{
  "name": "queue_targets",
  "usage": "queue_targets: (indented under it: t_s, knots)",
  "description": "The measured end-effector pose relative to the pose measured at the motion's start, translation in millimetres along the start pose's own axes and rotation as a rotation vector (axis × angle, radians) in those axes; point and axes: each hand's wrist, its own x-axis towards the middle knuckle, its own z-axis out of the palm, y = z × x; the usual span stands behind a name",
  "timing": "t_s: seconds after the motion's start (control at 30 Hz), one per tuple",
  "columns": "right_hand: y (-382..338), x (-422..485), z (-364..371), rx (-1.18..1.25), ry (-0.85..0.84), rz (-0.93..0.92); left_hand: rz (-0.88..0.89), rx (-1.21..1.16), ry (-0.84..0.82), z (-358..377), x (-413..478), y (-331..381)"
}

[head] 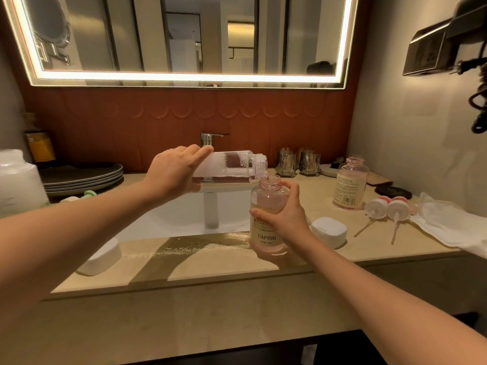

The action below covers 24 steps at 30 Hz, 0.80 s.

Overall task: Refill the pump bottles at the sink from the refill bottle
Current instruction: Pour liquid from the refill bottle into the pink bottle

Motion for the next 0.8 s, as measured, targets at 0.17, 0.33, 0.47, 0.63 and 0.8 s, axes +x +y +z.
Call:
queue_targets:
  t_s: [0.17,0.33,0.47,0.63,0.8]
  knots:
    - [-4,24,-13,0.04,-0.017,0.058,-0.179,-0.191,-0.081,14,-2,18]
    - [-1,57,-38,-0.01,0.069,0.069,-0.295,-0.493,-0.125,46,5,44]
    - [7,75,-63,-0.117,0.155,0.068,-0.43,-0.736,-0.136,71,10,59]
    - [29,95,-80,-0.249,0.231,0.122,-0.524,-0.883,-0.138,96,30,78]
    - [45,117,-85,-0.243,0.249,0.167,-0.504,-0.885,-0.147,116,52,90]
